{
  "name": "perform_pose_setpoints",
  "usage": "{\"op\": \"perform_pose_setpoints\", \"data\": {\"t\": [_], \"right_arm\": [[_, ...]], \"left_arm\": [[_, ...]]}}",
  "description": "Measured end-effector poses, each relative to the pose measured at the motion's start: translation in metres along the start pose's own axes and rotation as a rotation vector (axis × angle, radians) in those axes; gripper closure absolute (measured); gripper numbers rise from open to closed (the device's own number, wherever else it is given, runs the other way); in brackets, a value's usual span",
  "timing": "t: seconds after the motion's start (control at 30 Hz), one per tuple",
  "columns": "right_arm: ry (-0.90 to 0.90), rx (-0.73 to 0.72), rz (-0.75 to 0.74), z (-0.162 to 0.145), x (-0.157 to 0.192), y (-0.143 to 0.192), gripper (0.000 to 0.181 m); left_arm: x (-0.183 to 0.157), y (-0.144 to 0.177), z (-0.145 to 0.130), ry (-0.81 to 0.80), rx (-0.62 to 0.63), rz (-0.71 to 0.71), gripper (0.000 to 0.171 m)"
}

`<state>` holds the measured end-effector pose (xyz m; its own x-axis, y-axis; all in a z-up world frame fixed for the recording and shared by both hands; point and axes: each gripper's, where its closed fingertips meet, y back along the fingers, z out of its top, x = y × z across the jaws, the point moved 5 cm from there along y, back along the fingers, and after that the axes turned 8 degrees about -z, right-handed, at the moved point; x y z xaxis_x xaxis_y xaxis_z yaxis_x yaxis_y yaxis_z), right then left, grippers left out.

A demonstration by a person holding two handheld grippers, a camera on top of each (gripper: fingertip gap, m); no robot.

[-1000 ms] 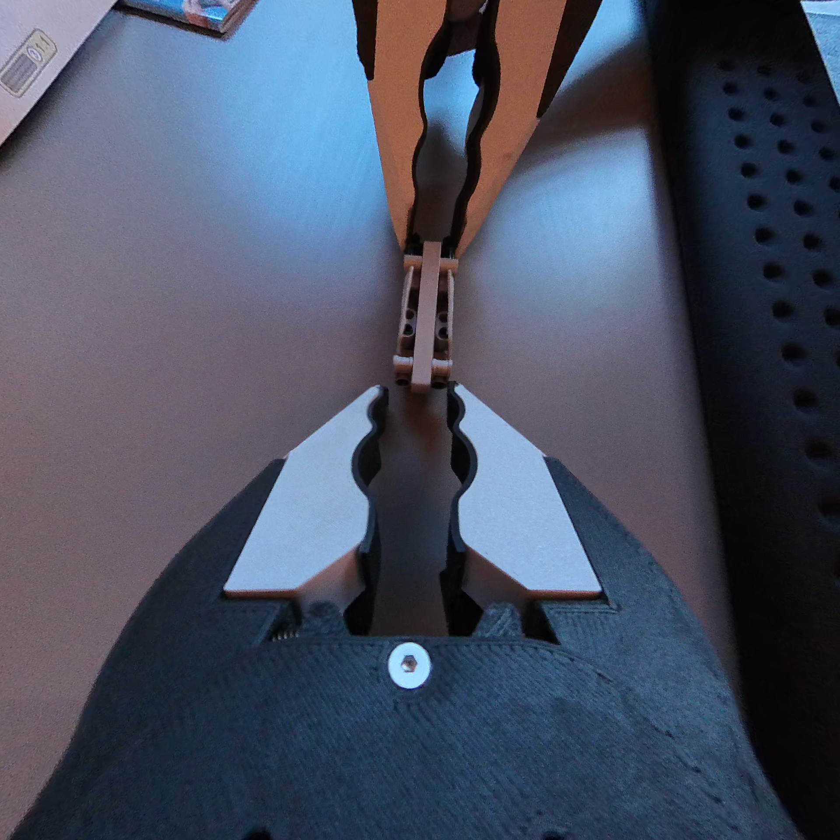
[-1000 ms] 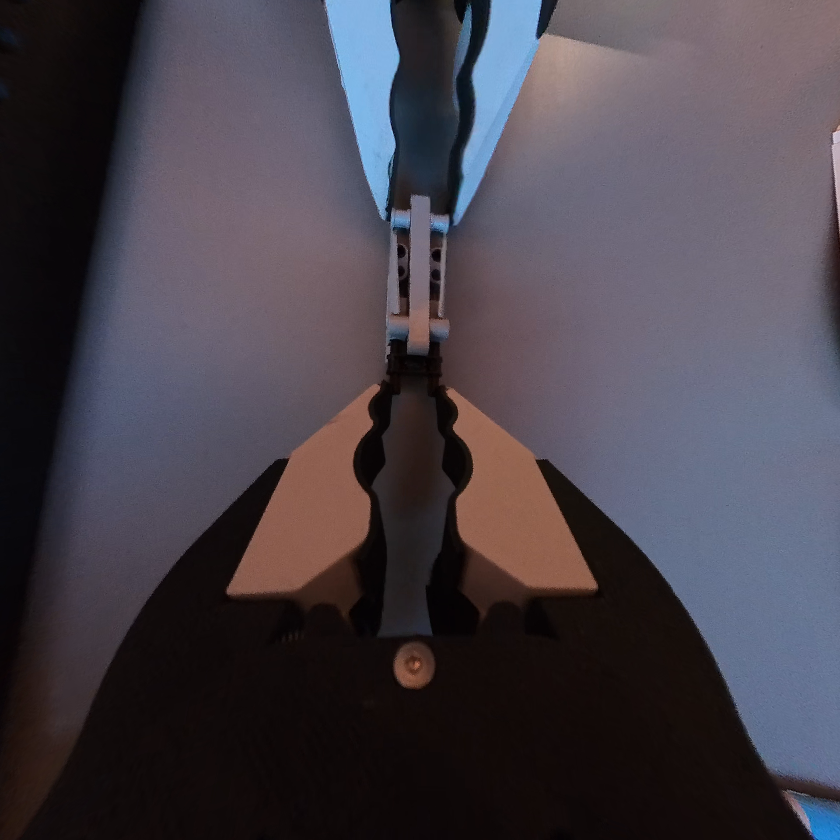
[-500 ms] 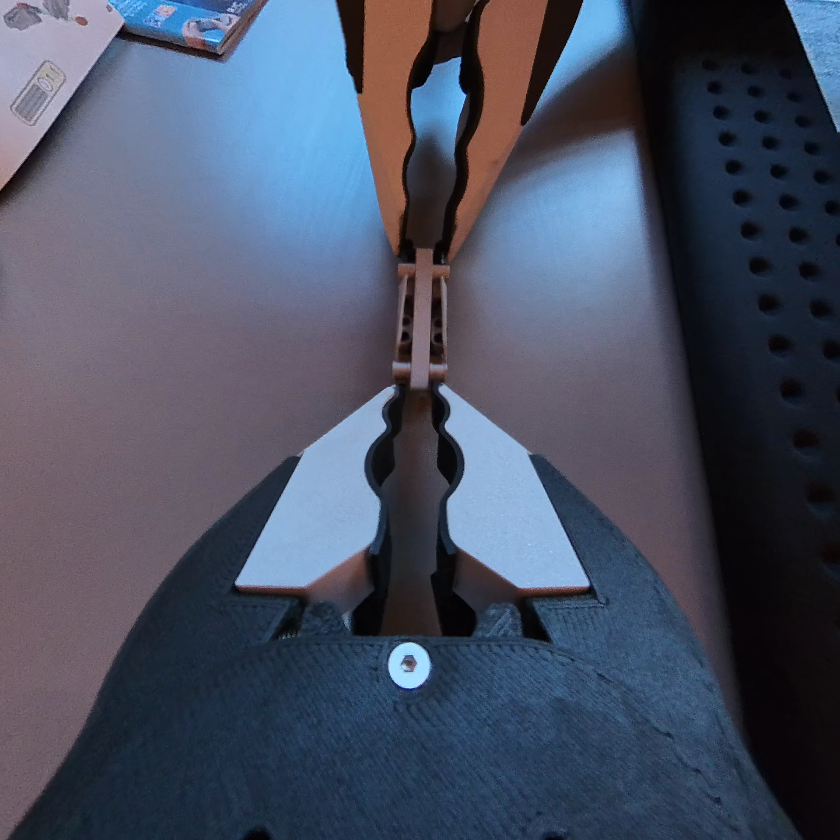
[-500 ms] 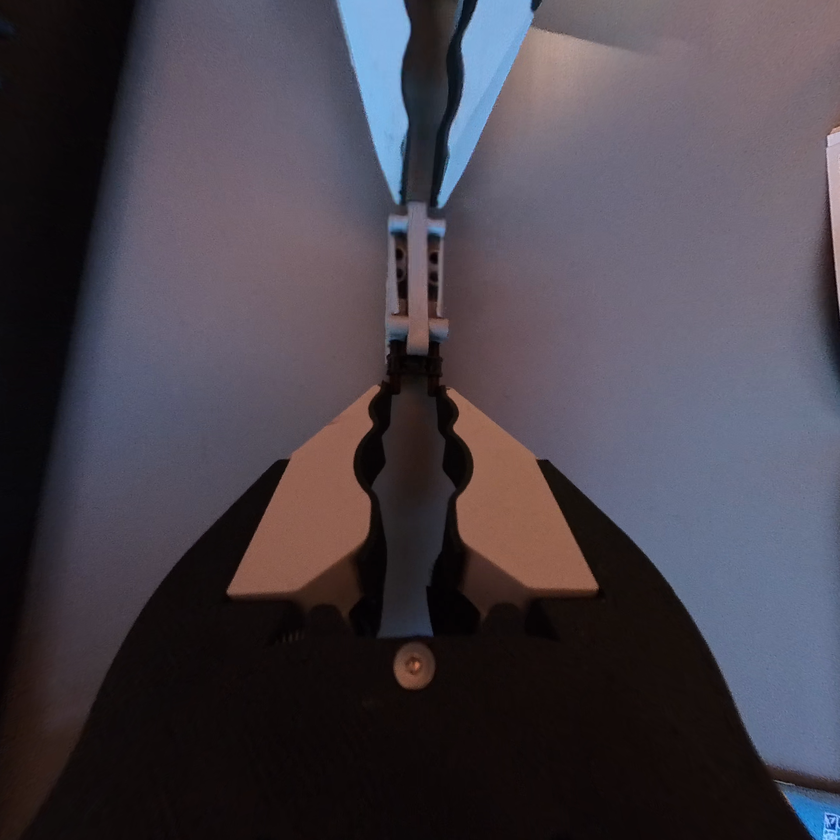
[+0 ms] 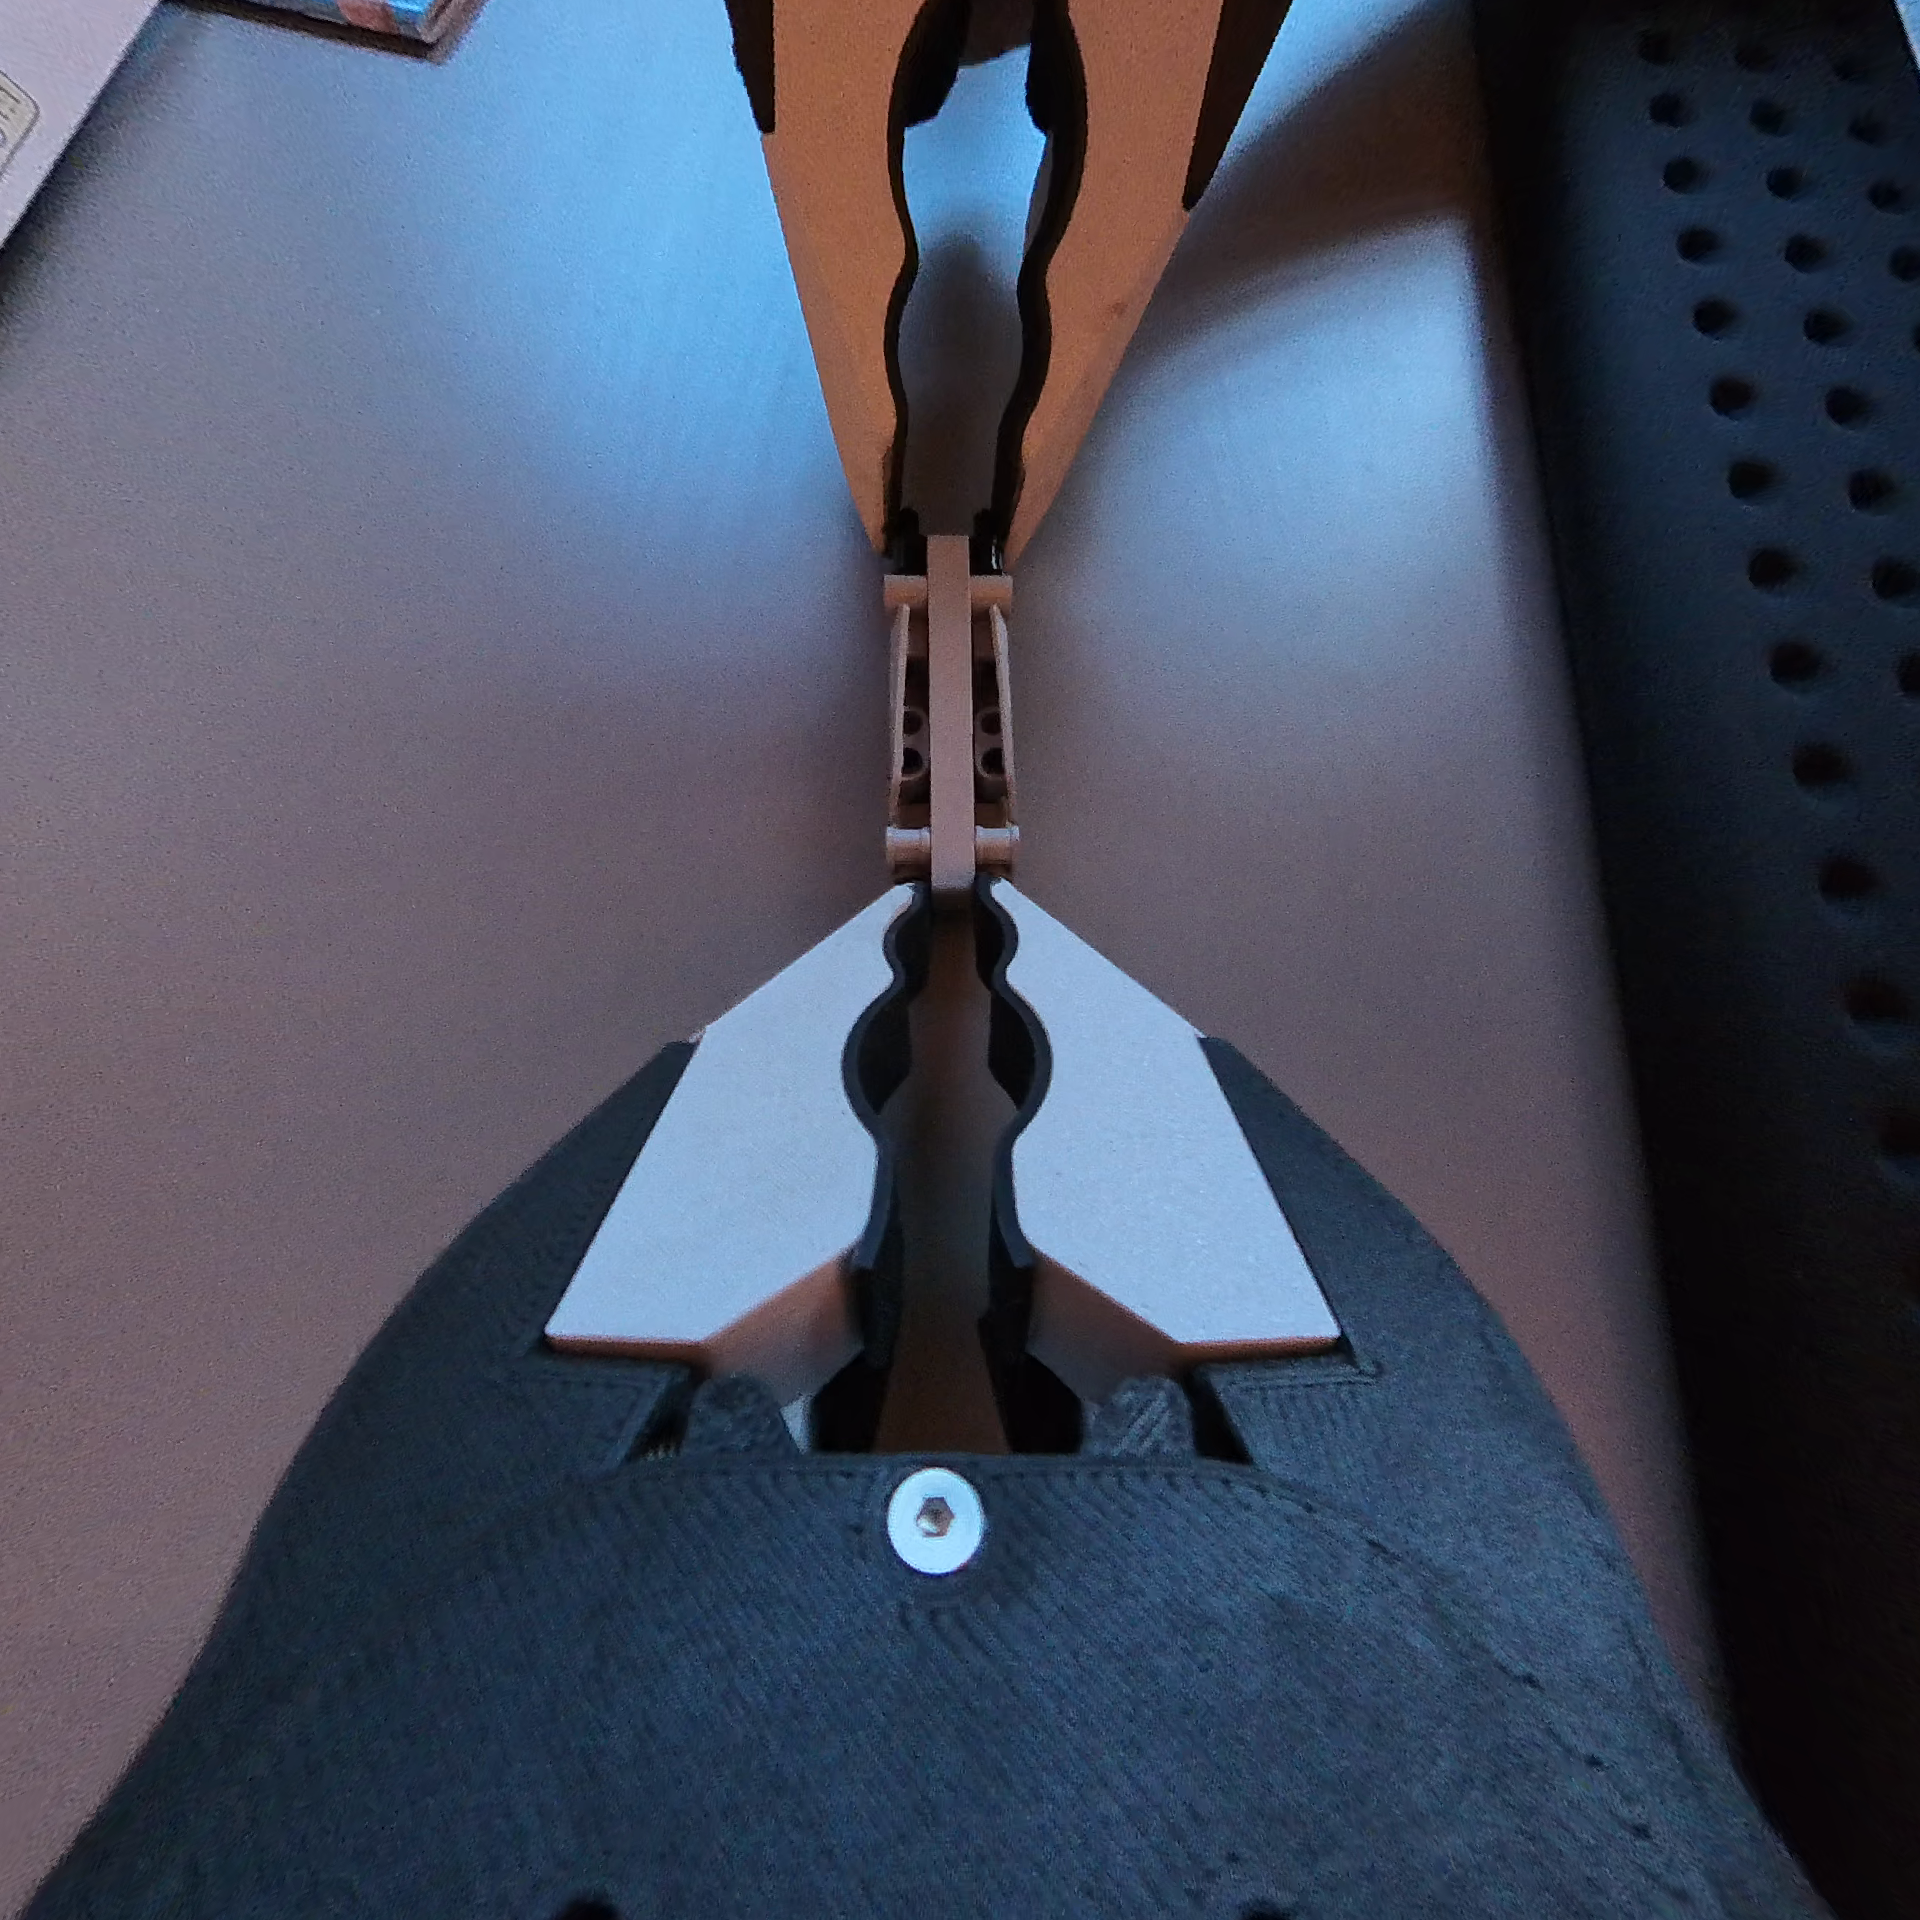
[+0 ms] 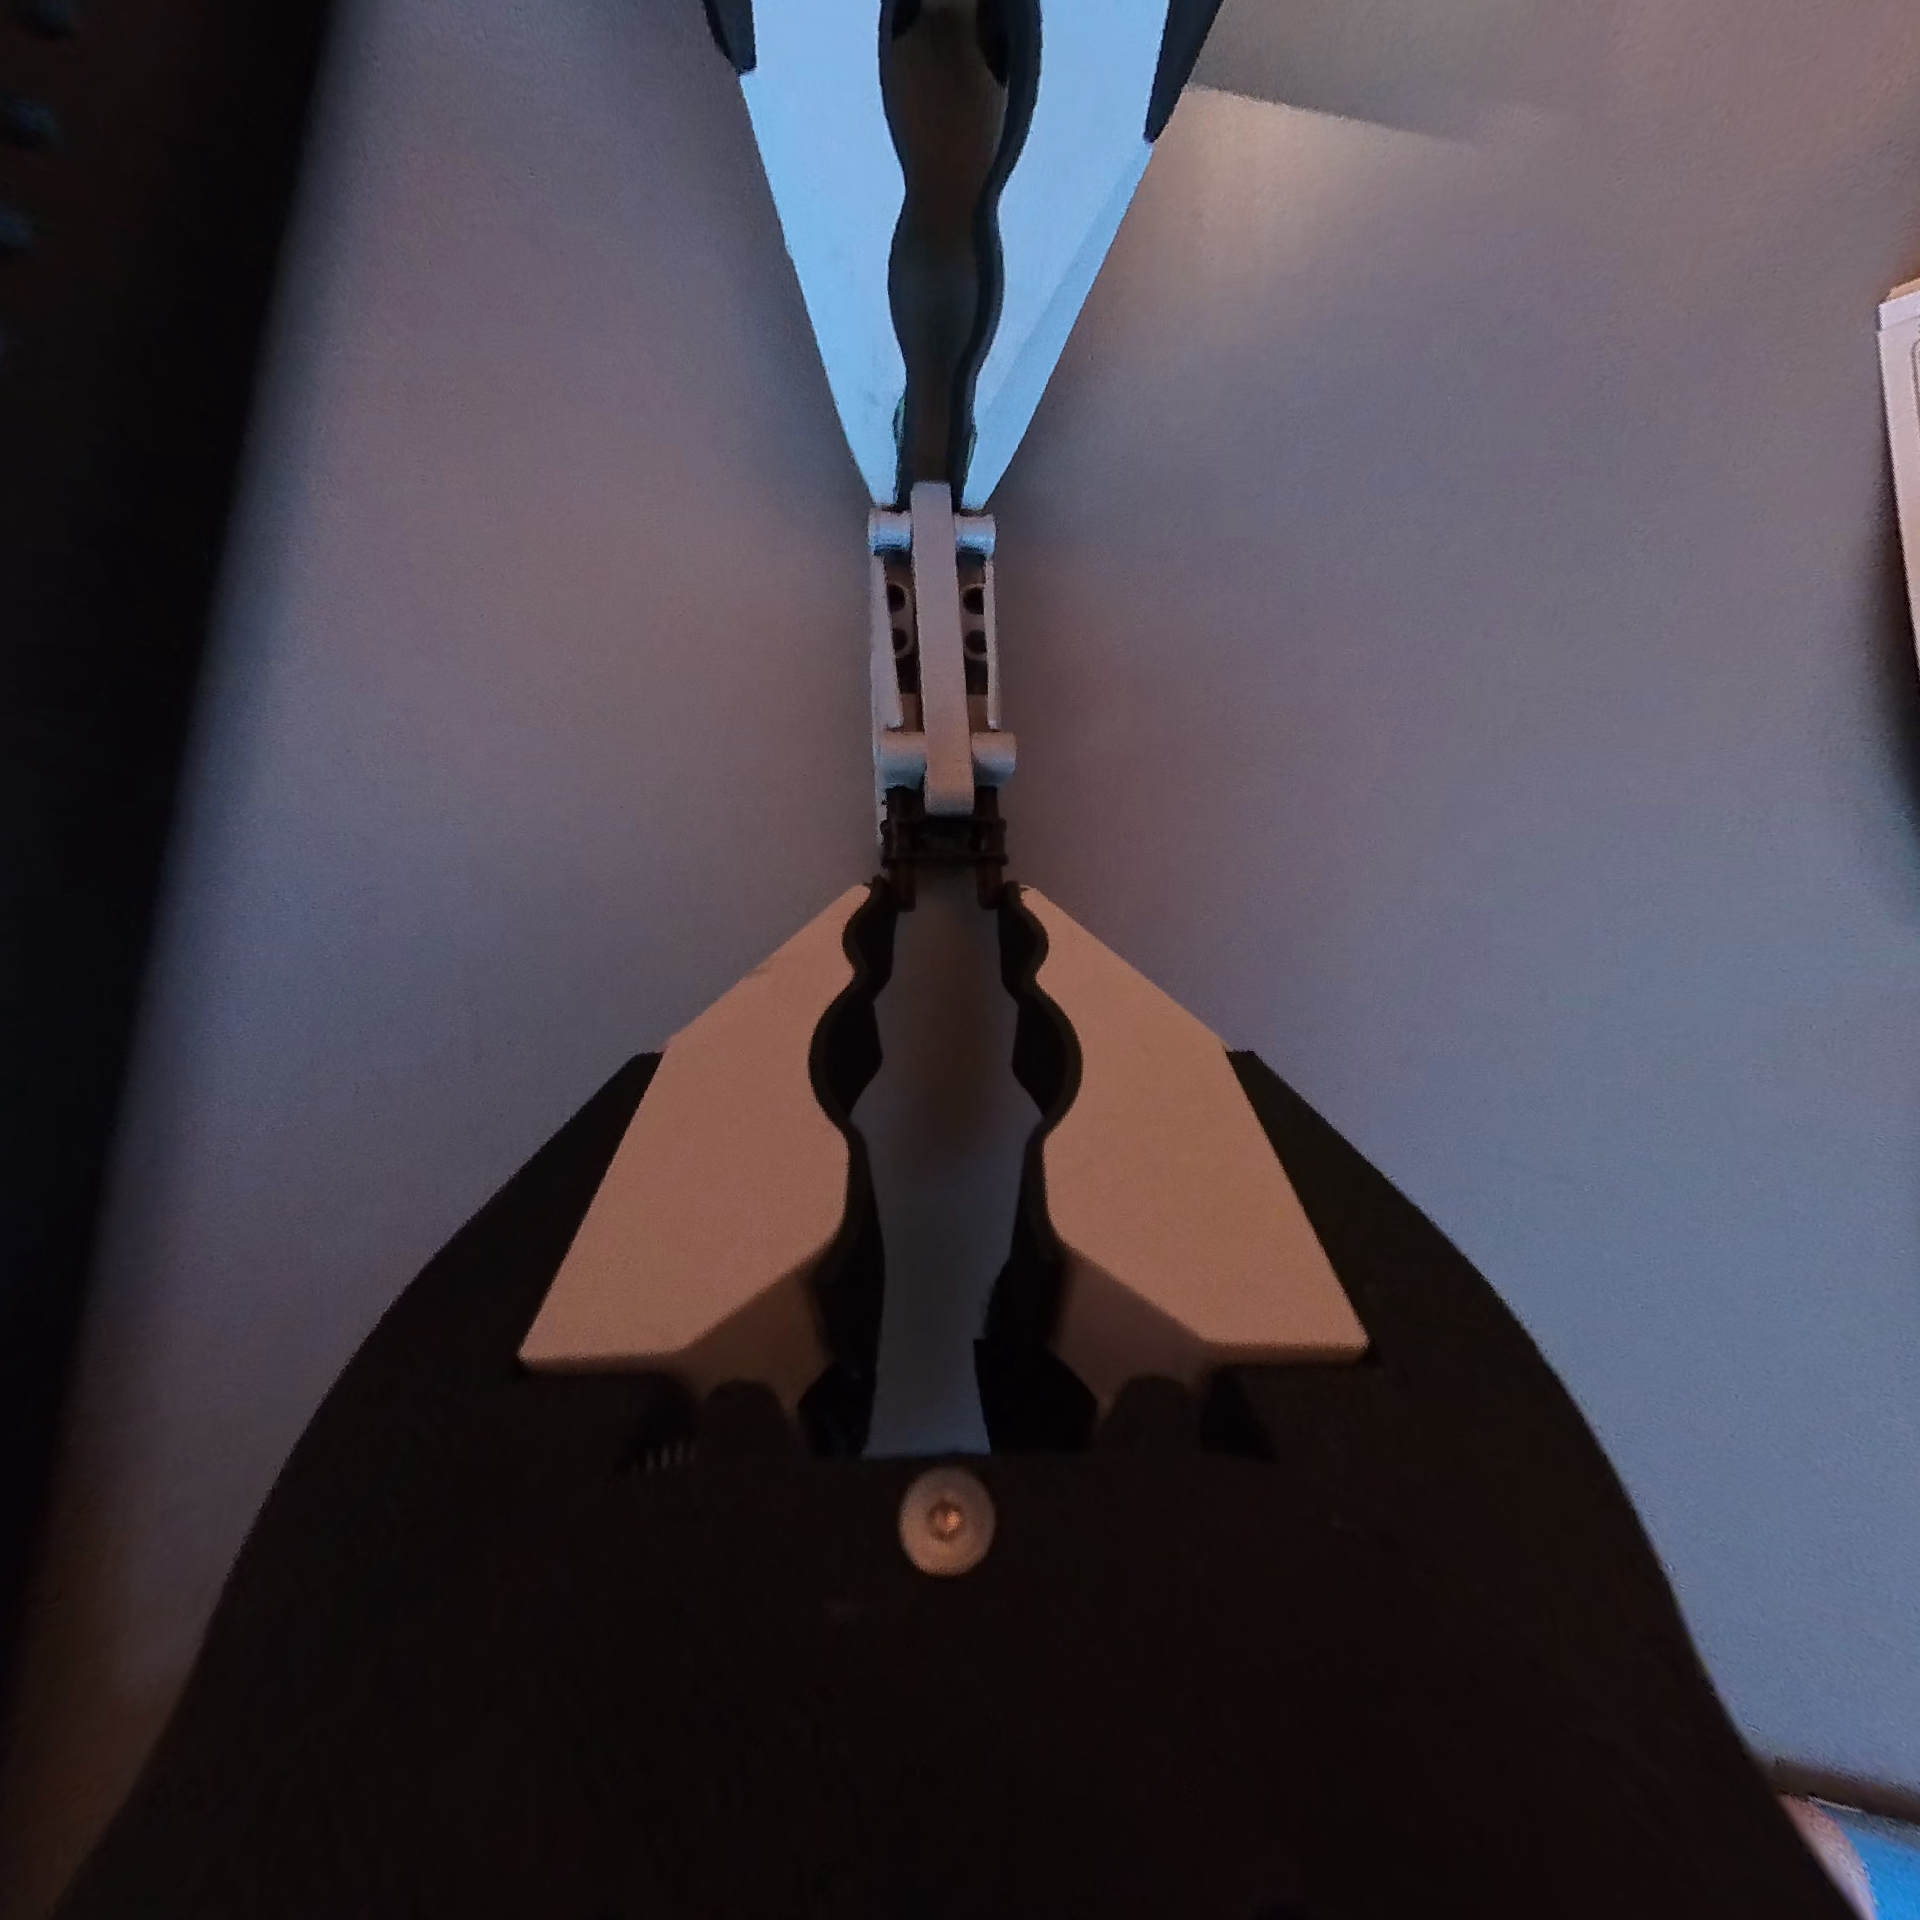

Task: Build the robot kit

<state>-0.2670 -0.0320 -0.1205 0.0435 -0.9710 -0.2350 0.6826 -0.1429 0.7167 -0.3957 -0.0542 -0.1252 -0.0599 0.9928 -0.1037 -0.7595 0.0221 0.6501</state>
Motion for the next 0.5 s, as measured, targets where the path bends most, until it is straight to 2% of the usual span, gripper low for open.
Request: {"op": "perform_pose_setpoints", "data": {"t": [0.13, 0.5], "right_arm": [[-0.065, -0.061, 0.025, -0.0027, -0.0012, 0.0017, 0.162], [-0.020, -0.010, 0.014, -0.0013, 0.0012, 0.0027, 0.163]], "left_arm": [[-0.0005, -0.0025, 0.0002, 0.012, -0.007, -0.019, 0.166], [-0.0004, -0.0040, 0.0021, 0.015, -0.017, -0.024, 0.167]]}}
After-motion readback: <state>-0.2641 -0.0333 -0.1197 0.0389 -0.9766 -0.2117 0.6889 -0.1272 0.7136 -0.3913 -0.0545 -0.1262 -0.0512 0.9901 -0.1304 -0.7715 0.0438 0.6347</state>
